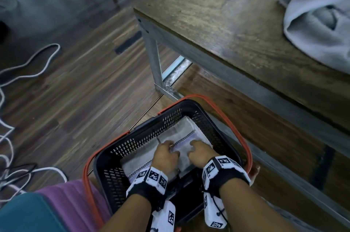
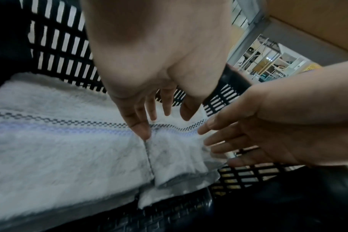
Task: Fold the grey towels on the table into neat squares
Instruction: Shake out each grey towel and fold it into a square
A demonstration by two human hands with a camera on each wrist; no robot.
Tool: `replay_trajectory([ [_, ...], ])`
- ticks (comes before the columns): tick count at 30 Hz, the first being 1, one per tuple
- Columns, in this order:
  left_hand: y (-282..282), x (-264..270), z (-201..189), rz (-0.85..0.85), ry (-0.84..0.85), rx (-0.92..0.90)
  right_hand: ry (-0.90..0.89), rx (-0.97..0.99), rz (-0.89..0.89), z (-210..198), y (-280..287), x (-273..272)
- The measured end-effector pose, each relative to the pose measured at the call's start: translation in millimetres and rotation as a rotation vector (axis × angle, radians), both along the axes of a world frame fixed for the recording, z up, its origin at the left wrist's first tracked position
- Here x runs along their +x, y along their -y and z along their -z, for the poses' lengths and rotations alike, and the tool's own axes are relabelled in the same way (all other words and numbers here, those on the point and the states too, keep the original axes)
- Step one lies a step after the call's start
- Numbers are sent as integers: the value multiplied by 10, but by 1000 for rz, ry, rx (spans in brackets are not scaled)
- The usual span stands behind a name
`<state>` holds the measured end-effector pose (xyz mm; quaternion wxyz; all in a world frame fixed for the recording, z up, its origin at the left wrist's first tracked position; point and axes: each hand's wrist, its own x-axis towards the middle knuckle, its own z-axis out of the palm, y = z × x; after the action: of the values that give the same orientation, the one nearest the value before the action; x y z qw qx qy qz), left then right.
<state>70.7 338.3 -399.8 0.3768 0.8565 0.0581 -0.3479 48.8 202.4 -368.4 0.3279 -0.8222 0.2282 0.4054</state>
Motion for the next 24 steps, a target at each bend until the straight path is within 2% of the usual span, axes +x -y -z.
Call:
replay_trajectory([
  [2, -5, 8, -139, -59, 68, -101, 36, 12, -7, -162, 24, 32],
  [6, -47, -49, -594, -165, 340, -325, 99, 114, -29, -676, 102, 151],
  [10, 130, -69, -1256, -215, 565, -461, 184, 200, 17, -1510, 340, 210],
  [14, 676, 37, -2071, -141, 782, -610, 387, 234, 117, -2427, 861, 55],
  [16, 1050, 127, -2396, -18, 850, -614, 495, 189, 157, -2802, 1178, -92],
  [20, 1864, 289, -2688, 466, 823, -421, 751, -127, 280, -3123, 1849, -447],
  [22, 2184, 348, -2711, 695, 805, -276, 757, -248, 304, -3115, 2116, -608],
  [24, 2398, 396, -2675, 888, 775, -99, 718, -283, 328, -3032, 2323, -752],
])
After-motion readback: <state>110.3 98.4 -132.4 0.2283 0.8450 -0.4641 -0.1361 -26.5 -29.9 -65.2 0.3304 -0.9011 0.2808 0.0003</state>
